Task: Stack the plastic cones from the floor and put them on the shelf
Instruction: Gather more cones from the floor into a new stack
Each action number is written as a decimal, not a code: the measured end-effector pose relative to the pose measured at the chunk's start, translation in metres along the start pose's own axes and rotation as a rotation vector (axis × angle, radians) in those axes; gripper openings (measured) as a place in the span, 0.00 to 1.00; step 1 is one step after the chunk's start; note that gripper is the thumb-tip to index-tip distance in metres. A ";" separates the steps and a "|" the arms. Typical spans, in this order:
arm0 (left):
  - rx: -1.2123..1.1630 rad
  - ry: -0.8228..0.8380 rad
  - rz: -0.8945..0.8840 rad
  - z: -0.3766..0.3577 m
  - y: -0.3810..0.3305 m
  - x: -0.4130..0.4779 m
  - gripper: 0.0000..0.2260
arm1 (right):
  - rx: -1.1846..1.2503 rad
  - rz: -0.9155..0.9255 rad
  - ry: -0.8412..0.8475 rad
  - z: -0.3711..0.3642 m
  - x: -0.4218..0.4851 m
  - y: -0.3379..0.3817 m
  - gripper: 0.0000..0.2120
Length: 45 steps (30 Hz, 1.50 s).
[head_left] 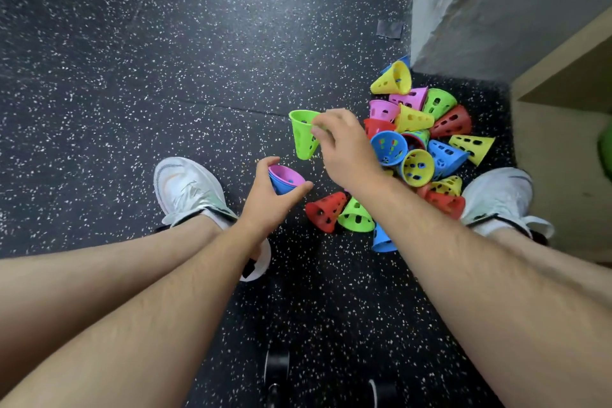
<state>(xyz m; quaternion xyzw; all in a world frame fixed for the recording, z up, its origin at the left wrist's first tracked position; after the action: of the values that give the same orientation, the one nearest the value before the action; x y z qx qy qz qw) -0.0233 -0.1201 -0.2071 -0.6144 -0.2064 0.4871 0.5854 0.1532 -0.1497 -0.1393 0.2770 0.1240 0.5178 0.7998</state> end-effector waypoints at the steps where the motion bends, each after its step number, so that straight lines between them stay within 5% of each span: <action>1: 0.006 0.014 -0.010 -0.003 -0.001 0.000 0.36 | 0.015 -0.005 0.006 0.005 -0.011 0.002 0.09; 10: 0.006 0.078 -0.059 -0.020 -0.005 -0.009 0.32 | -0.045 -0.048 0.260 -0.010 -0.086 -0.013 0.14; 17: 0.014 0.055 -0.016 -0.019 0.009 -0.025 0.34 | -0.338 0.173 0.454 -0.014 -0.099 -0.027 0.20; 28: -0.033 -0.028 0.007 -0.013 0.010 -0.033 0.31 | -0.410 0.216 0.525 -0.032 -0.102 -0.040 0.32; 35: -0.052 -0.105 -0.007 -0.009 0.007 -0.033 0.31 | -0.540 0.353 0.496 -0.037 -0.098 -0.042 0.28; 38: -0.072 -0.128 -0.013 -0.008 0.006 -0.033 0.31 | -0.533 0.356 0.464 -0.035 -0.097 -0.045 0.15; 41: -0.089 -0.134 -0.010 -0.006 0.006 -0.033 0.31 | -0.424 0.252 0.315 -0.023 -0.088 -0.046 0.05; 45: -0.054 -0.100 -0.007 -0.008 0.007 -0.033 0.32 | -0.157 0.021 0.092 0.003 -0.076 -0.049 0.06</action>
<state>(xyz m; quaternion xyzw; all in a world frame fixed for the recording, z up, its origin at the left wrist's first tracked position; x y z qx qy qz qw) -0.0336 -0.1532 -0.2026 -0.6042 -0.2505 0.5095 0.5591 0.1590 -0.2344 -0.1720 0.1906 0.1165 0.5462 0.8073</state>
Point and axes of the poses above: each hand's wrist, its own x-axis towards the middle knuckle, its own z-axis out of the back of the hand, y = z × x, the point moved 4 cm from there along x, towards the middle knuckle, and after that the axes turned 12 degrees about -x, right-handed, at the moved point
